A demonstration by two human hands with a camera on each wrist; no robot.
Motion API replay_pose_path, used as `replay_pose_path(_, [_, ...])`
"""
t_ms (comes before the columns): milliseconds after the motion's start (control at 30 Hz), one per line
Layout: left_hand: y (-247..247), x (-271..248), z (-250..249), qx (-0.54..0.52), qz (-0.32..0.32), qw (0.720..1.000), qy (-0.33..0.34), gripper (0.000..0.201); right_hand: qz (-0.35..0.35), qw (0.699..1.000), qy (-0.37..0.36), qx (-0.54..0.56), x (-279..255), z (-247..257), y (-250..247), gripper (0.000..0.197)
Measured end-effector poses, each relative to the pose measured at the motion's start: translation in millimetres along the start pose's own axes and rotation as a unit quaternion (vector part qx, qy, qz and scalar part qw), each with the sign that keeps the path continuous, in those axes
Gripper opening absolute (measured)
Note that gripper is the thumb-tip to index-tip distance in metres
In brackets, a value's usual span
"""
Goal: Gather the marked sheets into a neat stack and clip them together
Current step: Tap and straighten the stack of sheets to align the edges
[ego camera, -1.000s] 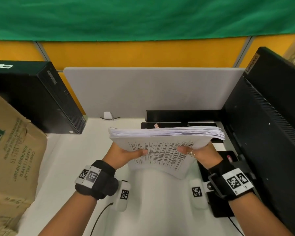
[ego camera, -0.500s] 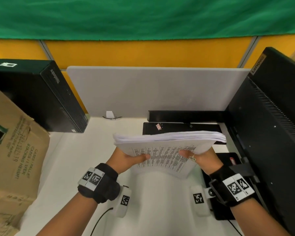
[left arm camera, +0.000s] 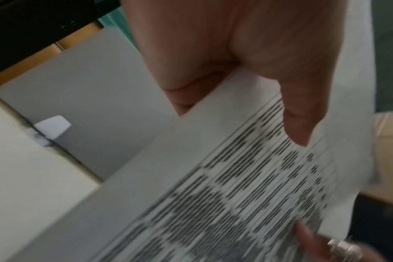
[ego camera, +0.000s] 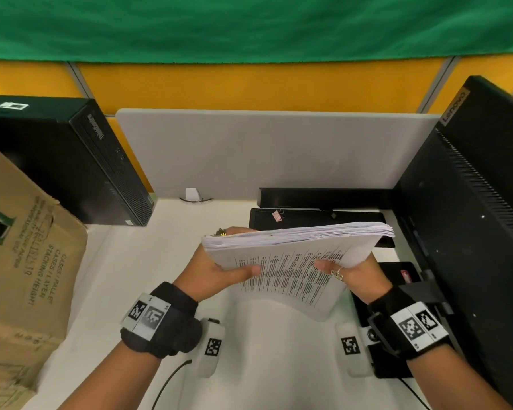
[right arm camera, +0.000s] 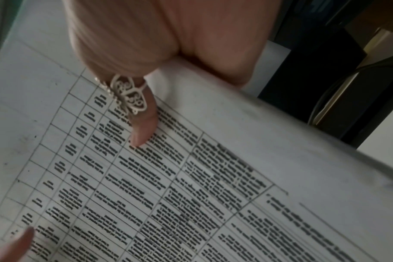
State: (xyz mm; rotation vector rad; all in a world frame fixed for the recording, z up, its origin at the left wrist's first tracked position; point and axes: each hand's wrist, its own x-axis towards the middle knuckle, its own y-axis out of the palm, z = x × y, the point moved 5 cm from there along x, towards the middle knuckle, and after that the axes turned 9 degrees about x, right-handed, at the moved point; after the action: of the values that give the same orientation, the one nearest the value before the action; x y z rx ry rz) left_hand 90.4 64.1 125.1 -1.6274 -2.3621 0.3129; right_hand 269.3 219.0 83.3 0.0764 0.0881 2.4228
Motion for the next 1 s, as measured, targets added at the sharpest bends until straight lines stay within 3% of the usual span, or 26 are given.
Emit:
replay_pose_path(100, [-7.8,-2.9,-22.5,-0.025,-0.052,0.998,0.04,0.039,0.003,1.0,-0.005,-0.007,-0.8,0.1,-2.1,0.037])
replay_pose_path(233, [-16.0,-8.3,-38.7,-0.083,-0.114,0.986,0.087,0.048,0.02,1.0,0.0,-0.001,-6.1,5.8,-1.4,0.052])
replay_pose_path(300, [-16.0,-10.2,-41.2,-0.081,-0.153,0.98,0.096,0.043,0.012,1.0,0.006,0.016,-8.7,9.8,-2.4,0.055])
replay_pose_path(467, [-10.6,-10.8,-43.3,-0.056,-0.187,0.975,0.102,0.027,0.015,0.995,-0.076,0.063,-15.1,36.1,-4.4,0.054])
replay_pose_path(567, [-11.7,-9.9,-43.7,-0.06,-0.193,0.974,0.104,0.032,-0.053,0.981,-0.156,0.1,-23.7,53.7,-7.4,0.057])
replay_pose_path(633, [-9.1,-11.2,-45.3,-0.064,-0.216,0.969,0.105,0.037,-0.125,0.967,-0.206,0.083,-30.9,63.3,-5.4,0.025])
replay_pose_path(667, [-6.4,-12.8,-46.6,-0.069,-0.238,0.963,0.107,0.037,-0.168,0.959,-0.219,0.069,-33.6,65.6,-5.2,0.019])
replay_pose_path(800, [6.2,-21.0,-46.4,-0.115,-0.362,0.921,0.089,0.025,-0.244,0.945,-0.207,0.067,-37.6,71.6,9.0,0.023])
replay_pose_path(900, [10.0,-21.0,-46.0,-0.111,-0.391,0.91,0.078,0.018,-0.274,0.94,-0.195,0.058,-35.3,72.6,9.6,0.022])
replay_pose_path(1000, [7.5,-17.2,-48.1,-0.101,-0.392,0.911,0.078,0.017,-0.259,0.946,-0.186,0.061,-32.7,74.1,8.9,0.029])
